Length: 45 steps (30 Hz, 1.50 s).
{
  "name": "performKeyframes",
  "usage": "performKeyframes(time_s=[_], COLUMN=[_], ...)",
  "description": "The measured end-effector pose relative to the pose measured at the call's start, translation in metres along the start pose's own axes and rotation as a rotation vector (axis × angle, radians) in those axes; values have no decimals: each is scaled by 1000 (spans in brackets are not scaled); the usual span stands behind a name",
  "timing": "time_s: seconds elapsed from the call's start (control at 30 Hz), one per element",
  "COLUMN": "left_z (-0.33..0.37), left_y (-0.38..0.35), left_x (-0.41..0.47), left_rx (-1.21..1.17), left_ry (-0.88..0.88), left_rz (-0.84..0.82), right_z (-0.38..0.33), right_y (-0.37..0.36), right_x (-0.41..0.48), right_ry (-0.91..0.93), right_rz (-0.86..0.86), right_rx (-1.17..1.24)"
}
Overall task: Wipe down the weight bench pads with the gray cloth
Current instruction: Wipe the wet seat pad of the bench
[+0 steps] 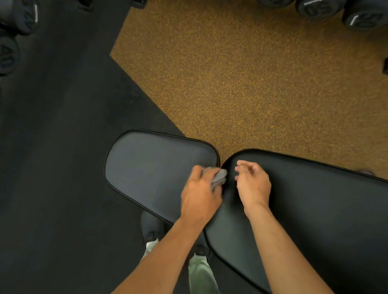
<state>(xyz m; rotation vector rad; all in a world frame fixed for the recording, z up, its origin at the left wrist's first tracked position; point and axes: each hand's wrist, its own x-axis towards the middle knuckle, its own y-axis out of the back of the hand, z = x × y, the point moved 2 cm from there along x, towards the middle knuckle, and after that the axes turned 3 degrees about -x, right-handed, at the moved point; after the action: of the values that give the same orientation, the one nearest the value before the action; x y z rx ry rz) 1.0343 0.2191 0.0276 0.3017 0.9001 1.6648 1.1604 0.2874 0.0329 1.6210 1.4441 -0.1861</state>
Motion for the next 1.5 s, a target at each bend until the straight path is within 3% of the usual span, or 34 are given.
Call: performKeyframes(time_s=[0.13,0.3,0.53,0.77,1.0,1.2,1.27,1.33,1.4,1.5], left_z=[-58,-95,-78,-63,-43,-44,-52,-61,-74,-109], left_y=[35,34,47,57,12,-24,-21,1,36,93], left_x=[-49,-66,67,172,89,-28,-46,-36,1,75], left_rx=[99,286,345,278,356,314,225,96,34,146], left_ry=[141,-228,-306,-98,-259,-581,-573,-454,-314,-70], left_rz=[199,-46,11,142,24,-314,-400,-301,-65,319], right_z=[3,6,12,15,15,9,7,6,3,2], right_y=[-9,-15,-14,-16,-18,-22,-22,-22,-22,-23], right_x=[-4,-3,1,-1,-3,-6,-7,-7,-8,-11], right_ry=[16,34,41,70,55,69,73,75,68,65], right_rz=[-62,-95,-97,-87,-68,-43,-41,-38,-34,-40], right_rx=[-45,-77,-96,-87,-72,-67,-69,-68,-62,-67])
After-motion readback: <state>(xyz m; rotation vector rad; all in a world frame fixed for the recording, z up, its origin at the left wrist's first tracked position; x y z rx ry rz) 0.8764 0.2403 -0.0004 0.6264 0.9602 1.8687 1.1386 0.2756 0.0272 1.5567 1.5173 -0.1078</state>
